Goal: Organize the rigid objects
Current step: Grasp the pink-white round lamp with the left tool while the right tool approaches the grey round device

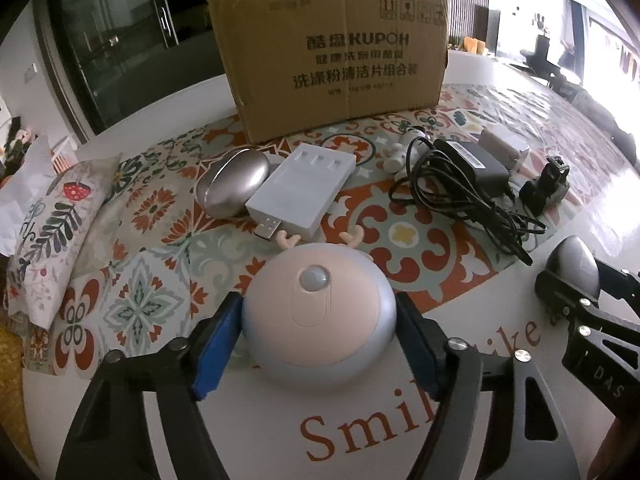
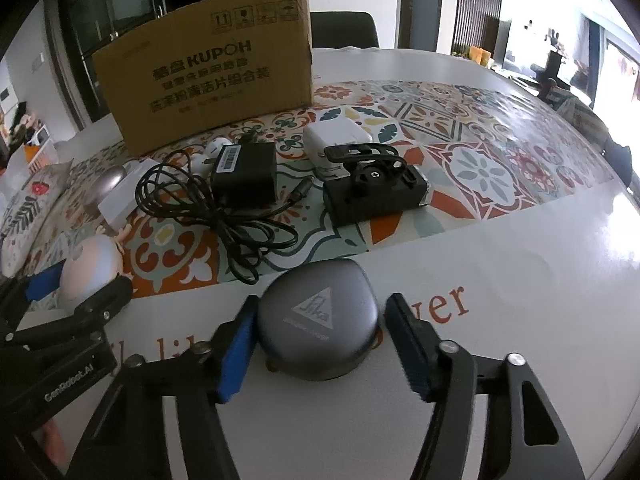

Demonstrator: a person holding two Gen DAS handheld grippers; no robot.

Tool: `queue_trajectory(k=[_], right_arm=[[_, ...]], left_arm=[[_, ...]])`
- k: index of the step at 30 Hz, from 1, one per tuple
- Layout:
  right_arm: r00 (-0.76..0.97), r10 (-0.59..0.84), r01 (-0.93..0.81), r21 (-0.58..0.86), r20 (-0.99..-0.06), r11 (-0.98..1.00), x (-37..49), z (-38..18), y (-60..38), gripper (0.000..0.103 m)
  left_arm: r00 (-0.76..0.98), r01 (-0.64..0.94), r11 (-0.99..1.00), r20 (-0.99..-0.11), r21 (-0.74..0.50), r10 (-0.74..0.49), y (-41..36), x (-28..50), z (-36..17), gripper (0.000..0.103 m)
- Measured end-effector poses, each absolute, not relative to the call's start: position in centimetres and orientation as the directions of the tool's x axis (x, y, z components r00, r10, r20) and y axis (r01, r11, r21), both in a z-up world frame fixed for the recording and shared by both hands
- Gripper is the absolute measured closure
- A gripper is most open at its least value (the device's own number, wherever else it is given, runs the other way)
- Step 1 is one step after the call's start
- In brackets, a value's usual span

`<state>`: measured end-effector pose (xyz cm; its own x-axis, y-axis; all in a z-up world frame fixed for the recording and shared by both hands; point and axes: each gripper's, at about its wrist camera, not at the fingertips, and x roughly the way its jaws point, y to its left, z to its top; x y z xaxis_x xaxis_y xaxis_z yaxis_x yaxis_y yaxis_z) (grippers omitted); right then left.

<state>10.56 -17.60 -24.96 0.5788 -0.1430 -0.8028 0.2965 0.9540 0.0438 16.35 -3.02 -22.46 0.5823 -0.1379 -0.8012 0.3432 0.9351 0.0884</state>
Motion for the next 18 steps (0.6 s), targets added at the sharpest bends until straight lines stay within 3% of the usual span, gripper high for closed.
queue_trajectory(k=[18], right_arm=[[0.613,-0.073,0.198,0.063,-0.787,0.978,9.8,-21.8,-16.9,0.046]], left_arm=[[0.606,0.298,0.953,-0.781,0.052,-0.147,-2.2,13.9,-18.4,0.029]])
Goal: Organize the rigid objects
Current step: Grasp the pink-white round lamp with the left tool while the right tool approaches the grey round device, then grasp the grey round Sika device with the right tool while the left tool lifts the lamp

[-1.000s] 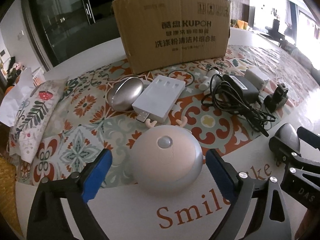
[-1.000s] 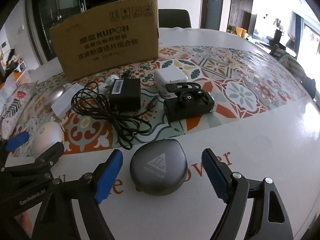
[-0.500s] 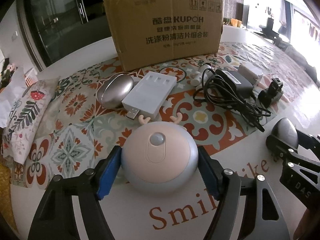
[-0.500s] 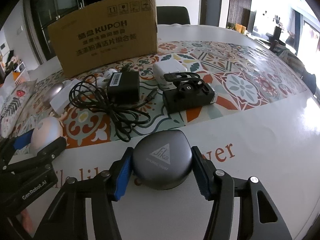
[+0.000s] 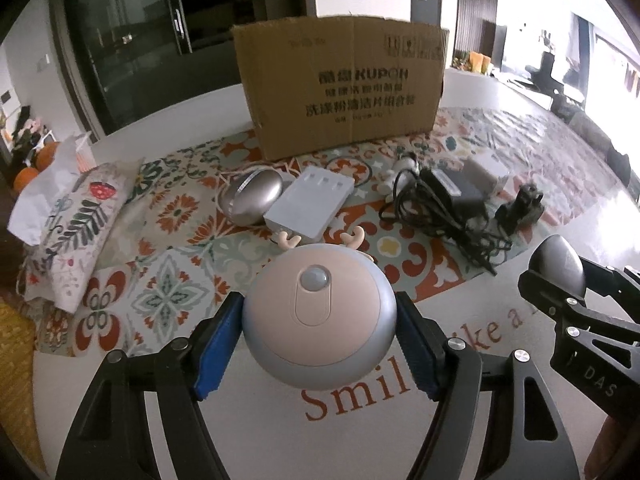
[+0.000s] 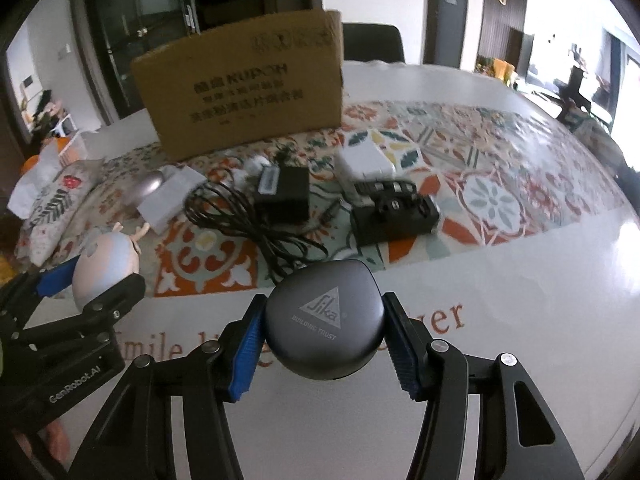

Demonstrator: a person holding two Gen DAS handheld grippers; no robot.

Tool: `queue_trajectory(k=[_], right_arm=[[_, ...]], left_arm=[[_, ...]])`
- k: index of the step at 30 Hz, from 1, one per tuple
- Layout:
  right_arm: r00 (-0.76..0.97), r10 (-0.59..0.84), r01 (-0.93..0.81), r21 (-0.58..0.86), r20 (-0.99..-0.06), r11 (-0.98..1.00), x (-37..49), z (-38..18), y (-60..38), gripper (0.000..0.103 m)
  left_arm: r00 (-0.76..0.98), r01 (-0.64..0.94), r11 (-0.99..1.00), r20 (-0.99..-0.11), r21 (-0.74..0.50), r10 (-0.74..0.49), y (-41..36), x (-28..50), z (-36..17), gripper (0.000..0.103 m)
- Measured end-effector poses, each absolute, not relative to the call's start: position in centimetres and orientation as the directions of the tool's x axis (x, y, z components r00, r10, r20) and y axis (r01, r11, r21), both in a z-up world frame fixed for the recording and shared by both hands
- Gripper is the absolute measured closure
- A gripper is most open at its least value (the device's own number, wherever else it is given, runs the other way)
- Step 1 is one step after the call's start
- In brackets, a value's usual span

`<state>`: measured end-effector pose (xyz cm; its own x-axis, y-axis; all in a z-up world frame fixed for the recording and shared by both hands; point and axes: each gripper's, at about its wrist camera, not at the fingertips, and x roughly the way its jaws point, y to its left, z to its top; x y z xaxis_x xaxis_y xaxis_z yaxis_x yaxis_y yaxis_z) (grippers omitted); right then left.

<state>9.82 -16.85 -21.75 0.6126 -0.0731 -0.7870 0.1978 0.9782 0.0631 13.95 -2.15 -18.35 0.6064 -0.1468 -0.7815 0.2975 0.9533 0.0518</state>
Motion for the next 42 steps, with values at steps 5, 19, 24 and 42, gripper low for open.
queue_trajectory(k=[5,19,24,42], right_arm=[[0.64,-0.035,0.141,0.072,-0.768,0.987,9.8,-19.5,-16.8,0.046],[0.742,0.018,0.021,0.05,-0.671,0.999,10.0,-12.5,-16.9,0.046],[0.774,0.035,0.0,0.055,-0.633,0.999,10.3,-10.4,-17.0,0.046],[0.825,0.099,-0.081,0.056,-0.557,0.995,14.9,-5.1,-17.7,0.046]], left_arm=[[0.637,0.259,0.965,-0.758,0.04,-0.139,-1.9,13.2,-15.9,0.029],[0.732,0.153,0.988,-0.674,0.028,-0.095,-2.0,12.6,-9.0,0.029],[0.749,0.13,0.991,-0.656,0.015,-0.089,-2.1,13.1,-7.3,0.029],[0.804,0.067,0.997,-0.594,0.038,-0.031,-2.7,16.8,-2.4,0.029]])
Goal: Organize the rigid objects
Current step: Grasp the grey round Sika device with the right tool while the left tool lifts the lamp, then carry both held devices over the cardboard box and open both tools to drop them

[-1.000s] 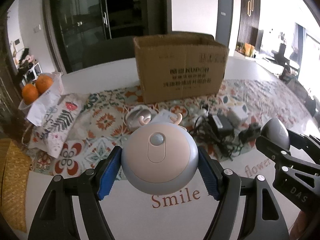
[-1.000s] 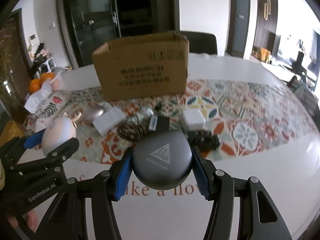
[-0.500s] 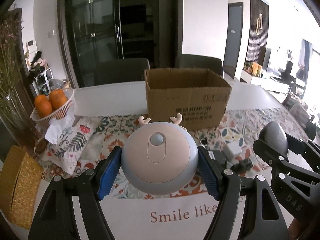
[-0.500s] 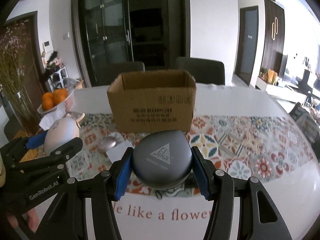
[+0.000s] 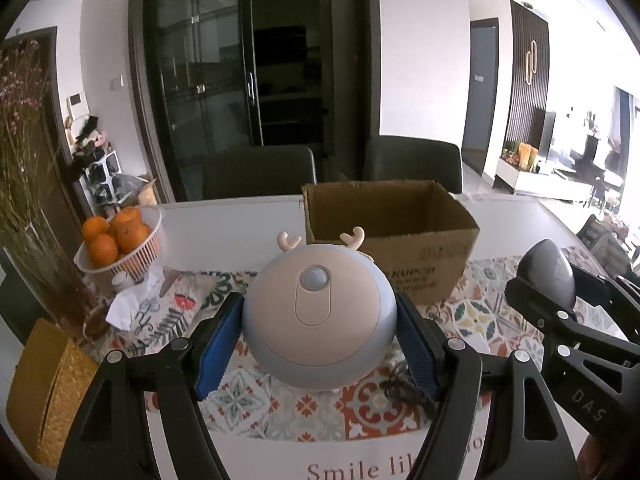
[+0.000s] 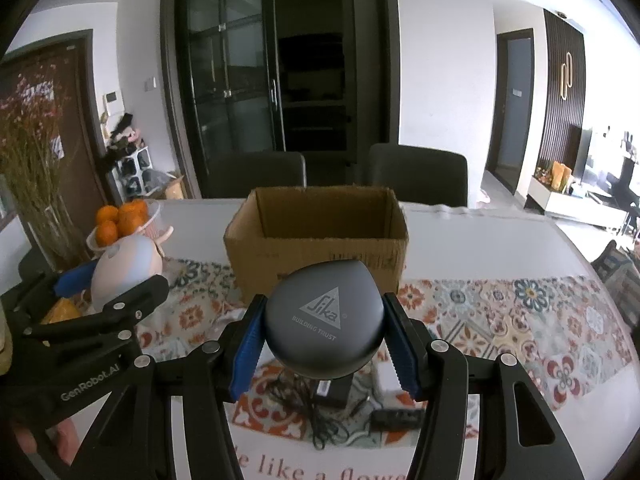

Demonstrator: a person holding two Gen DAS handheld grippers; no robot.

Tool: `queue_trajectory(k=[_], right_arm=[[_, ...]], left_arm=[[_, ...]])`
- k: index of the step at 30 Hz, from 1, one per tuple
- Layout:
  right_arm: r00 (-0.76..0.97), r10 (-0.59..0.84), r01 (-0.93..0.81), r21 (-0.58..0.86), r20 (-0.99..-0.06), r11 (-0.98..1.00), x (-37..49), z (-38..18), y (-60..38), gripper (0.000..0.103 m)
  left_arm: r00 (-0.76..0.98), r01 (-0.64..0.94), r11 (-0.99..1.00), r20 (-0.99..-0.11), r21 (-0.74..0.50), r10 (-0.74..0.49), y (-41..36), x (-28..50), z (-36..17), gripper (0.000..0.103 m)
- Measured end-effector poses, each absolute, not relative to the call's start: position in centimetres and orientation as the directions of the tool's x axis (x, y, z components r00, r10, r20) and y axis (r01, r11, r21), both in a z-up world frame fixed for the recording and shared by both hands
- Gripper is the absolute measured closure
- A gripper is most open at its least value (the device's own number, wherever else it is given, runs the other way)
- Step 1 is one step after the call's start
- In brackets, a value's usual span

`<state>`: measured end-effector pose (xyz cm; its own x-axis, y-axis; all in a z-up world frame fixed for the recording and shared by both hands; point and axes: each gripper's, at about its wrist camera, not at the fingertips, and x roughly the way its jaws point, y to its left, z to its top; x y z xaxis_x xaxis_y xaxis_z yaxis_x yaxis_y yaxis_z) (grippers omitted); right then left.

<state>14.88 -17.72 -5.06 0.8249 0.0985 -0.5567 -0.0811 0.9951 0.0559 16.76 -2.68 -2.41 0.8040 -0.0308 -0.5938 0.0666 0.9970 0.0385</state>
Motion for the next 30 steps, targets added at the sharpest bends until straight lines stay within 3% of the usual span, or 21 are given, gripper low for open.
queue_trajectory(k=[9,26,30], right_arm=[[0.83,0.104,-0.08,0.067,-0.548,0.995,18.5,-3.2,-18.8,0.046],[0.77,0.107,-0.086,0.064,-0.629,0.994,27.6,-2.0,-20.8,0.046],[0.742,0.111,-0.1,0.055,-0.661,0.993,29.7,-2.4,-20.9,0.046]], left_arm=[[0.809,0.076,0.997,-0.586,0.027,-0.046,-3.5,20.4,-0.7,0.029],[0.727,0.128,0.992,-0.679,-0.005,-0.097,-5.3,28.4,-0.7,0.029],[0.72,0.125,0.991,-0.691,0.047,-0.058,-5.9,30.2,-1.1,0.029]])
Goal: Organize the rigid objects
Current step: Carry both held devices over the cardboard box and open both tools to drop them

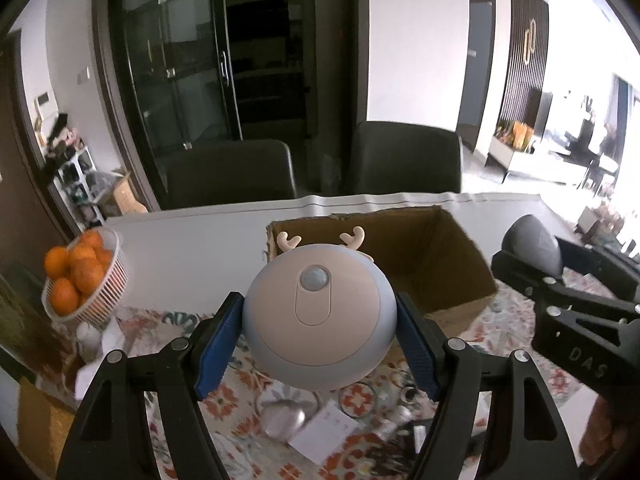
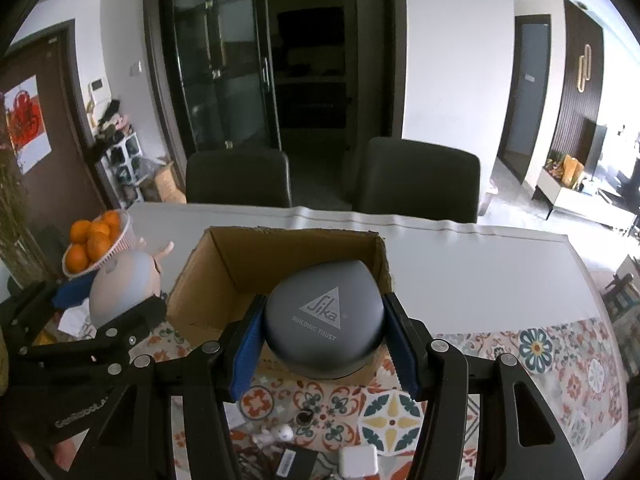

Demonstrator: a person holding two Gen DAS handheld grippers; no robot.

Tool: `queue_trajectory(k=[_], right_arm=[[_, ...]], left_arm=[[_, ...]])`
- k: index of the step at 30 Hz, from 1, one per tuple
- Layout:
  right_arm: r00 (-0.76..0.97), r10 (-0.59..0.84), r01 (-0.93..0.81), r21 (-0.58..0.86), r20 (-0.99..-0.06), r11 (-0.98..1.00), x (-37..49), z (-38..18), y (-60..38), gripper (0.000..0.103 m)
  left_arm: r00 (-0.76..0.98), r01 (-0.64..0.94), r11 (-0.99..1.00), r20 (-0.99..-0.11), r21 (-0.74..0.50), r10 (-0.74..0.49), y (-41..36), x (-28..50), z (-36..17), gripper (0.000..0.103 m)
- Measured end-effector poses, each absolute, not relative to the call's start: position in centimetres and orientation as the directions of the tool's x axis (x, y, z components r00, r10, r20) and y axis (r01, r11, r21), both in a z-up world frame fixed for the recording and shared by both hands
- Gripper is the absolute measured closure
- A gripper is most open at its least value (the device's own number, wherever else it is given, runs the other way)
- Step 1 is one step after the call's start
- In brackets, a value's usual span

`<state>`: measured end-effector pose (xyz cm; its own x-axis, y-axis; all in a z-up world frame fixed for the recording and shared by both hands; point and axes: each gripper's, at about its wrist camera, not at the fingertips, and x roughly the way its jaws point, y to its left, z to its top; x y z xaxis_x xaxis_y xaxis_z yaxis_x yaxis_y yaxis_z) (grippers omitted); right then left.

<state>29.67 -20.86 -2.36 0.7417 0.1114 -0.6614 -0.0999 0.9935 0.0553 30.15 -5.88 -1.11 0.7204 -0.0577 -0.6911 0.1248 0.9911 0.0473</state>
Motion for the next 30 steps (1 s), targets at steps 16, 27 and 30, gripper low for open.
queue_trajectory(k=[16,27,30], right_arm=[[0.587,0.112,-0.111,0.058,-0.802,0.992,36.8,-6.2,-21.0,0.046],[0.475,0.13,-0.145,0.068,-0.87,0.987,40.1,-8.3,-21.0,0.046],[0.448,0.13,-0.141,0.074,-0.885,0.987,40.7,-9.0,-21.1,0.046]], left_arm=[[0.636,0.176,0.978,-0.771,0.114,-0.025,-6.8,36.9,-3.1,0.029],[0.483,0.221,0.973,-0.874,0.067,-0.049,-7.3,40.8,-5.9,0.029],[0.445,0.224,0.972,-0.894,0.066,-0.041,-7.5,41.4,-6.8,0.029]])
